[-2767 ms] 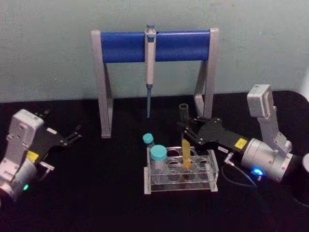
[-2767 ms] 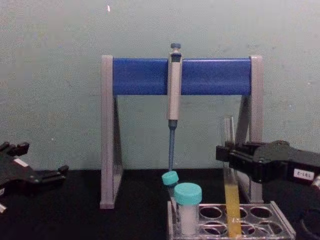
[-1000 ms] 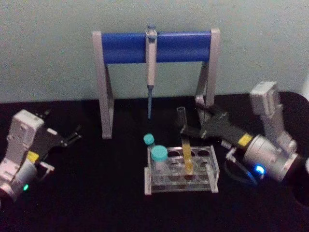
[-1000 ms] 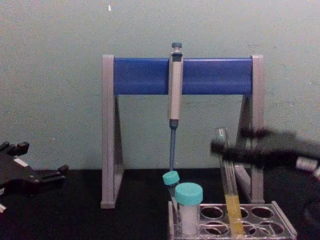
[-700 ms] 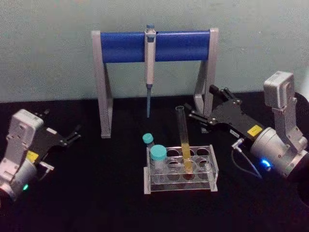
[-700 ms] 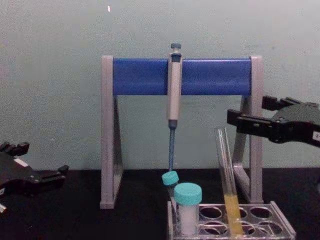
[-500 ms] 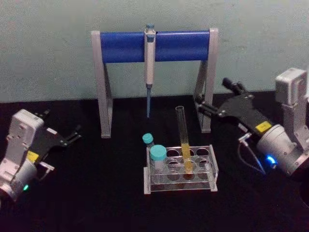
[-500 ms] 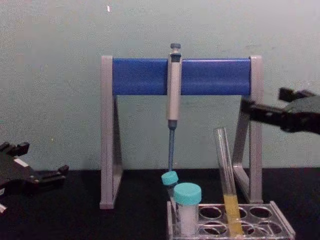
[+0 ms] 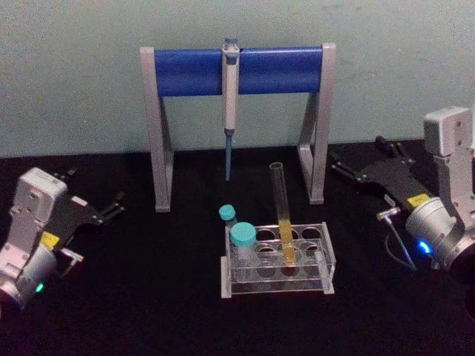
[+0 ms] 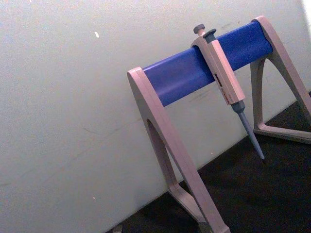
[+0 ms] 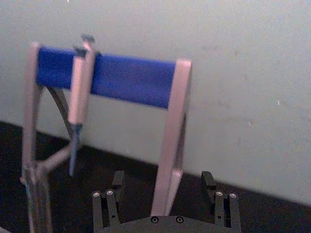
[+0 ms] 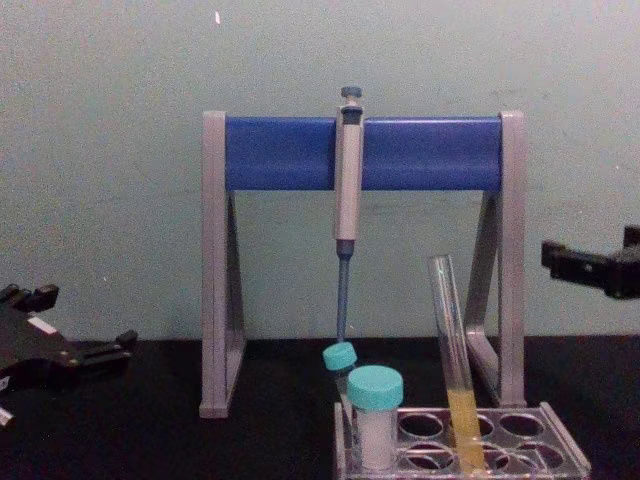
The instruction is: Pick up the test tube from the test tube rack, shake it, then place it back into the test tube rack.
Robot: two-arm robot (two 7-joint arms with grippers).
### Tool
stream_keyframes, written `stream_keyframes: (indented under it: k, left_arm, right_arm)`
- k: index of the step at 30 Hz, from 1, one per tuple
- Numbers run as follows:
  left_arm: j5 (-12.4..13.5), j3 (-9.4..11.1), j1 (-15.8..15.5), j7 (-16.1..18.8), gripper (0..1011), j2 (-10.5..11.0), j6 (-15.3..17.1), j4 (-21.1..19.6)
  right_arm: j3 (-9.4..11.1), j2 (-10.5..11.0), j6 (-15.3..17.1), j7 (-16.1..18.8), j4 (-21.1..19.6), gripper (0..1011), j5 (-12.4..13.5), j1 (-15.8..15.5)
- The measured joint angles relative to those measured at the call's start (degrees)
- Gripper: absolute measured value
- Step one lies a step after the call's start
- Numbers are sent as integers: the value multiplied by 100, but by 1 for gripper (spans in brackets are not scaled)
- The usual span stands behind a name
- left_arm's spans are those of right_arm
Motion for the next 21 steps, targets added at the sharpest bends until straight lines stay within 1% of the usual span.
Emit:
stream_keyframes:
  k: [2,5,9,12,15,21]
  left_arm:
    - [0,0,0,0,1001,0,0,0]
    - [0,0,0,0,1001,0,0,0]
    - [0,0,0,0,1001,0,0,0]
    - [0,0,0,0,1001,0,0,0]
    - [0,0,0,0,1001,0,0,0]
    - [0,0,0,0,1001,0,0,0]
  right_arm:
    - [-4,-5,139,-29,14,1000,-44,9]
    - [-43,-25,490,-66,66,1000,-151,47]
    - [-69,-37,743,-67,109,1000,-217,82]
    - [-88,-57,990,-40,164,1000,-278,125]
    - [-91,-79,1106,-7,207,1000,-311,145]
    - [-58,-134,1190,48,250,1000,-354,157]
